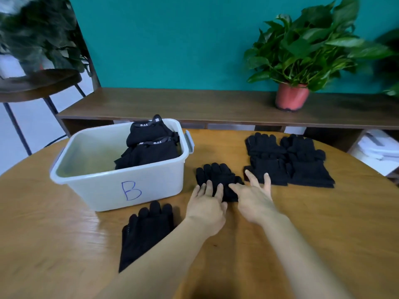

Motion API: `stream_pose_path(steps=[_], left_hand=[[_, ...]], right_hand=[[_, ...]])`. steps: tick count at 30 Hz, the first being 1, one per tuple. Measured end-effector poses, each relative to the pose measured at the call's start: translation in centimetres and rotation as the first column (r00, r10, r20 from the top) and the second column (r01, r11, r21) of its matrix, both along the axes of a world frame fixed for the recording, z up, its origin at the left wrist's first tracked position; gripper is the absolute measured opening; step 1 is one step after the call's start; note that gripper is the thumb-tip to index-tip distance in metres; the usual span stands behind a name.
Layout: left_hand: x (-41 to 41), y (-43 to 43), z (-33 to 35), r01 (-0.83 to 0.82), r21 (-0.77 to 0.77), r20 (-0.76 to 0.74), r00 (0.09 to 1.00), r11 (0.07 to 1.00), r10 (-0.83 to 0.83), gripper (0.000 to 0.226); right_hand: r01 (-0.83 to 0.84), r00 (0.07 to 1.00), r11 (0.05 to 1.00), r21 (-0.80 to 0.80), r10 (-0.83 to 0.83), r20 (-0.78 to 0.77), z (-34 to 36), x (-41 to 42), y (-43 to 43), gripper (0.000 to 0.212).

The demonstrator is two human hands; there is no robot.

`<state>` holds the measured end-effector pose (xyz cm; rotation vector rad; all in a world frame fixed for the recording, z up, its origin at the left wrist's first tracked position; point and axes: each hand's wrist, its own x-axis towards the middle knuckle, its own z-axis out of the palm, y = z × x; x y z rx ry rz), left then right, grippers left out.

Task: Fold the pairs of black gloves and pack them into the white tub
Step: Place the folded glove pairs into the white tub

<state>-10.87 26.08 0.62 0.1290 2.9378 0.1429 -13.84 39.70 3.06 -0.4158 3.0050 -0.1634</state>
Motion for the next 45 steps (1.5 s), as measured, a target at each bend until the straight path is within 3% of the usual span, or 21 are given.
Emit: stream_pose_path(steps=[12, 22, 27, 31, 34, 40, 42, 45], left_hand=[[6.1, 0.7, 0.0, 0.201, -0.015, 0.008, 0.98, 0.979, -0.201, 0.057], [7.8, -0.4, 0.9, 0.293, 0.089, 0.033, 0.954, 0.952, -0.297, 0.055], [8.5, -2.6, 1.9, 0.327, 0.147, -0.094, 0.944, 0.934, -0.316, 0.058], [8.9, -6.0, 3.6, 0.319, 0.229, -0.235, 0.935, 0.919, -0.266, 0.057], [10.2, -9.5, 3.7, 0.276, 0.306, -0.327, 0.929, 0.911, -0.172, 0.053], [14.3, -16.5, 1.3, 0.115, 0.461, -0.38, 0.922, 0.88, 0.078, 0.049], [15.3, -18.2, 1.0, 0.133, 0.49, -0.517, 0.84, 0.861, 0.164, 0.045], [15.1, -19.9, 1.9, 0.133, 0.444, -0.729, 0.629, 0.886, 0.271, 0.038]], right_hand=[[0.138, 0.99, 0.989, -0.046, -0.138, -0.011, -0.4, 7.6, 2.8, 0.061], [0.228, 0.969, 0.97, 0.089, -0.235, 0.078, 2.2, 8.4, 1.7, 0.055], [0.275, 0.961, 0.958, 0.079, -0.272, -0.048, 3.1, 8.6, -0.1, 0.04], [0.175, 0.973, 0.978, -0.11, -0.189, -0.132, 3.0, 8.5, -3.1, 0.032], [0.093, 0.988, 0.967, -0.238, -0.12, -0.099, 2.6, 8.8, -5.8, 0.03], [-0.109, 0.992, 0.923, -0.369, 0.076, -0.102, 2.2, 9.9, -10.1, 0.037], [-0.246, 0.969, 0.905, -0.348, 0.223, -0.105, 1.9, 10.1, -11.5, 0.044], [-0.387, 0.919, 0.886, -0.255, 0.394, -0.022, 0.7, 10.1, -13.4, 0.056]])
